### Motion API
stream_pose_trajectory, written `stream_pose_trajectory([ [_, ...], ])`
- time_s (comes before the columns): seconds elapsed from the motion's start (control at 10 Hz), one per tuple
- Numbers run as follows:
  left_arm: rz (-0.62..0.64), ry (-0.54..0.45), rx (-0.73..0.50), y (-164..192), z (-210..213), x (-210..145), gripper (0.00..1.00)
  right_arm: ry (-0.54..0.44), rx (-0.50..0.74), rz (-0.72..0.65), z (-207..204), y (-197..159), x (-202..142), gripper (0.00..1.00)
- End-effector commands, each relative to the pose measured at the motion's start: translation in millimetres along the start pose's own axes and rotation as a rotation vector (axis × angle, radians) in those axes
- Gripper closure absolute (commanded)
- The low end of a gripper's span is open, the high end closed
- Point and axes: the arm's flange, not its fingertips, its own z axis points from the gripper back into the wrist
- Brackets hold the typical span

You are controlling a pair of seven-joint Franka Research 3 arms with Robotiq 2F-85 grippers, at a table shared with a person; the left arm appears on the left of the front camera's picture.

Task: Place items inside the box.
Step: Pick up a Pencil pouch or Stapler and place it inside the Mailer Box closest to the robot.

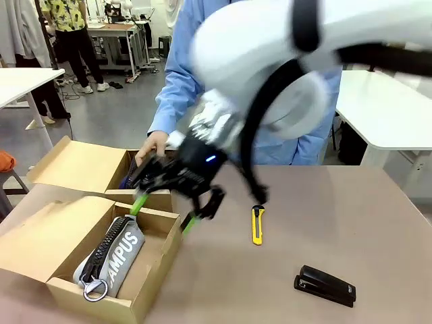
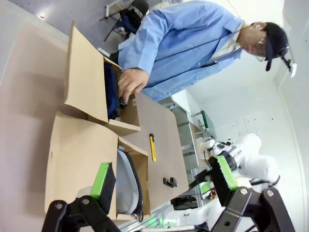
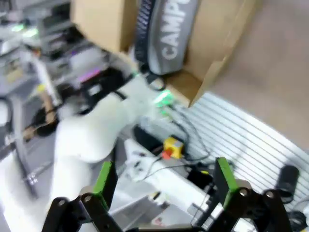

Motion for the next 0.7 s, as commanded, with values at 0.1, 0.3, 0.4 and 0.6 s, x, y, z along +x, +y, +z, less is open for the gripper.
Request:
stream_pose_trajectory([
  [0.1, -0.016, -0.009, -0.017, -2, -1, 1, 0.00, -0.042, 0.472, -0.017, 123, -145, -68, 0.00],
  [0.3, -0.016, -0.009, -0.017, -2, -1, 1, 0.00, -0.267, 0.687, -0.146, 172, -239, -106, 0.00],
  [0.4, -0.016, -0.009, -0.017, -2, -1, 1, 0.00, -0.306, 0.774, -0.197, 177, -286, -122, 0.00],
  [0.6, -0.016, -0.009, -0.017, -2, -1, 1, 0.00, -0.221, 0.863, -0.116, 155, -363, -161, 0.00],
])
